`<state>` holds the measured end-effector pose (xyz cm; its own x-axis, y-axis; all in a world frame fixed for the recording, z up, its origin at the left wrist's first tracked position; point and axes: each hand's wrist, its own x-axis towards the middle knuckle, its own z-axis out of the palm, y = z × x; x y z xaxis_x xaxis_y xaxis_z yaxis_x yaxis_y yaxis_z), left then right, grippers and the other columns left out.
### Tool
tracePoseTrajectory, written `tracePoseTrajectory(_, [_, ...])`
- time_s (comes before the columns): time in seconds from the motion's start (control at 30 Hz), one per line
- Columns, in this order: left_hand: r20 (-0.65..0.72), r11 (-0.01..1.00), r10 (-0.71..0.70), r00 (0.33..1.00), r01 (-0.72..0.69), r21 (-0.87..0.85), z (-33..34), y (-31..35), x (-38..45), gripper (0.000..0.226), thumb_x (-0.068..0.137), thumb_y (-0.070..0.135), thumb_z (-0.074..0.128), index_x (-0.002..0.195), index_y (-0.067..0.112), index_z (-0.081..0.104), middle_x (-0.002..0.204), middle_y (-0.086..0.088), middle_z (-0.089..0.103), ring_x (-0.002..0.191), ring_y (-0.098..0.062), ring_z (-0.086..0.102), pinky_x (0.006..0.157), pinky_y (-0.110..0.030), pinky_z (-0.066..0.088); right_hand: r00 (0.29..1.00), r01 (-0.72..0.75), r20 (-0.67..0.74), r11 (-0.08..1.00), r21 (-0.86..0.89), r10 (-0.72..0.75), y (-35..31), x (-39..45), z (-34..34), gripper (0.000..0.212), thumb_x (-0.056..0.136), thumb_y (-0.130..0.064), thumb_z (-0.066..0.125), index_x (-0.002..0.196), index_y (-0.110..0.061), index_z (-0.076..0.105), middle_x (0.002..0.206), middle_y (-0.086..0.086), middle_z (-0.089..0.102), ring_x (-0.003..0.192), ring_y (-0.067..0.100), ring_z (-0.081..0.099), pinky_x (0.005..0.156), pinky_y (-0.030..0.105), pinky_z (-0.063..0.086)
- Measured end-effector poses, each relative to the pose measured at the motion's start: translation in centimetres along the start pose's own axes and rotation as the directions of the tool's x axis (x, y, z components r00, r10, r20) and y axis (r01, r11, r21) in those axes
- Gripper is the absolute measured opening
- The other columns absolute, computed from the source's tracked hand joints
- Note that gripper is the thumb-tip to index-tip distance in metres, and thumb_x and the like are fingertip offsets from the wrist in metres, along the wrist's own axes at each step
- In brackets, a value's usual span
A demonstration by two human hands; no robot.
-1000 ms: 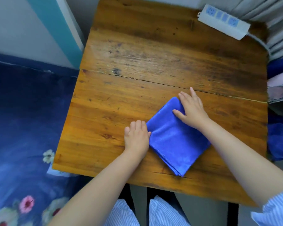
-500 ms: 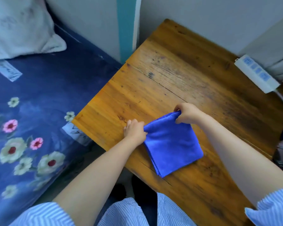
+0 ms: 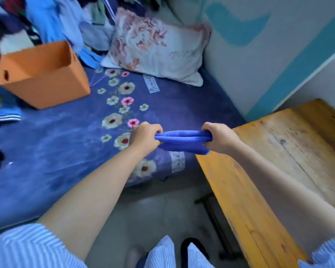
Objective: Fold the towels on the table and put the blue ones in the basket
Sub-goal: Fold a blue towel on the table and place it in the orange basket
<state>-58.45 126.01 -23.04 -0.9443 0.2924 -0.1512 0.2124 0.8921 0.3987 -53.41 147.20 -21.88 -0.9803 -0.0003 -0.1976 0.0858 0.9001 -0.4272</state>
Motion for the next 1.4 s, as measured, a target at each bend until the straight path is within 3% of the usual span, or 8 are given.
tracePoseTrajectory(0.13, [-0.173, 0.998, -0.036, 0.984, 0.046, 0.051, -6.6, -8.9, -3.6, 0.019, 0.081, 0.016, 0.061, 0.098, 0.018, 0.068, 0.096, -0.012, 0.065, 0.103, -0.030, 0.053, 0.073, -0.031, 0.039, 0.983, 0.180, -0.050, 0.984, 0.013, -0.179, -10.4, 1.9, 2.1, 0.023, 0.076, -0.009, 0.061, 0.097, -0.002, 0.058, 0.096, 0.015, 0.064, 0.090, 0.033, 0.056, 0.066, 0.035, 0.041])
tracePoseTrajectory(0.3, [-0.303, 0.994, -0.113, 0.946, 0.109, -0.031, -11.1, -17.3, -8.2, 0.013, 0.085, 0.009, 0.051, 0.086, 0.013, 0.063, 0.086, -0.005, 0.064, 0.084, -0.024, 0.046, 0.061, -0.027, 0.029, 0.960, 0.278, -0.029, 0.960, 0.035, -0.278, -20.3, 3.0, 4.7, 0.022, 0.077, -0.008, 0.060, 0.099, -0.003, 0.058, 0.095, 0.011, 0.063, 0.090, 0.030, 0.055, 0.068, 0.033, 0.040])
tracePoseTrajectory(0.5, [-0.368, 0.970, -0.218, 0.904, 0.161, -0.179, -17.3, -27.1, -12.7, 0.010, 0.089, 0.011, 0.053, 0.095, 0.011, 0.061, 0.091, -0.005, 0.061, 0.096, -0.023, 0.048, 0.073, -0.034, 0.042, 0.903, 0.427, -0.086, 0.898, 0.106, -0.420, -31.9, 4.7, 7.3, 0.025, 0.076, -0.001, 0.062, 0.101, -0.001, 0.061, 0.091, 0.014, 0.065, 0.086, 0.029, 0.056, 0.058, 0.022, 0.024])
tracePoseTrajectory(0.67, [-0.428, 0.960, -0.241, 0.871, 0.150, -0.236, -21.2, -30.9, -12.6, 0.012, 0.088, 0.008, 0.055, 0.098, 0.007, 0.060, 0.097, -0.015, 0.062, 0.094, -0.030, 0.053, 0.076, -0.035, 0.042, 0.867, 0.499, -0.058, 0.861, 0.096, -0.495, -37.6, 7.4, 7.2, 0.031, 0.076, 0.000, 0.061, 0.106, -0.003, 0.059, 0.099, 0.012, 0.064, 0.086, 0.026, 0.054, 0.061, 0.022, 0.028])
tracePoseTrajectory(0.9, [-0.501, 0.959, -0.255, 0.827, 0.149, -0.242, -24.9, -35.9, -7.5, 0.015, 0.087, 0.006, 0.054, 0.099, 0.008, 0.061, 0.099, -0.014, 0.062, 0.097, -0.027, 0.053, 0.076, -0.033, 0.040, 0.855, 0.512, 0.065, 0.857, 0.052, -0.515, -43.0, 15.6, 6.8, 0.055, 0.073, 0.000, 0.062, 0.125, -0.003, 0.045, 0.119, 0.014, 0.046, 0.107, 0.025, 0.047, 0.066, 0.010, 0.024])
tracePoseTrajectory(1.1, [-0.509, 0.963, -0.229, 0.830, 0.115, -0.244, -28.9, -41.4, 1.9, 0.011, 0.088, 0.007, 0.054, 0.096, 0.006, 0.061, 0.094, -0.010, 0.066, 0.090, -0.027, 0.056, 0.072, -0.036, 0.042, 0.850, 0.518, 0.082, 0.854, 0.057, -0.521, -46.9, 26.9, 6.5, 0.032, 0.068, 0.004, 0.062, 0.099, 0.009, 0.058, 0.109, 0.017, 0.052, 0.101, 0.028, 0.047, 0.068, 0.025, 0.029])
tracePoseTrajectory(1.3, [-0.544, 0.950, -0.224, 0.809, 0.057, -0.307, -33.2, -47.0, 13.1, 0.009, 0.089, 0.006, 0.052, 0.095, 0.005, 0.058, 0.085, 0.003, 0.057, 0.080, -0.020, 0.053, 0.065, -0.027, 0.037, 0.910, 0.405, -0.078, 0.836, 0.371, -0.406, -50.4, 38.9, 6.9, 0.028, 0.069, 0.008, 0.059, 0.093, -0.007, 0.058, 0.076, -0.003, 0.051, 0.075, 0.021, 0.049, 0.052, 0.022, 0.033])
tracePoseTrajectory(1.4, [-0.565, 0.927, -0.256, 0.784, 0.034, -0.374, -34.6, -50.0, 18.3, 0.008, 0.088, 0.002, 0.051, 0.093, 0.003, 0.058, 0.080, 0.008, 0.053, 0.075, -0.013, 0.049, 0.061, -0.015, 0.034, 0.944, 0.322, -0.137, 0.748, 0.580, -0.299, -52.0, 44.5, 7.9, 0.038, 0.073, 0.008, 0.063, 0.095, -0.020, 0.048, 0.077, -0.012, 0.050, 0.073, 0.015, 0.048, 0.054, 0.014, 0.040])
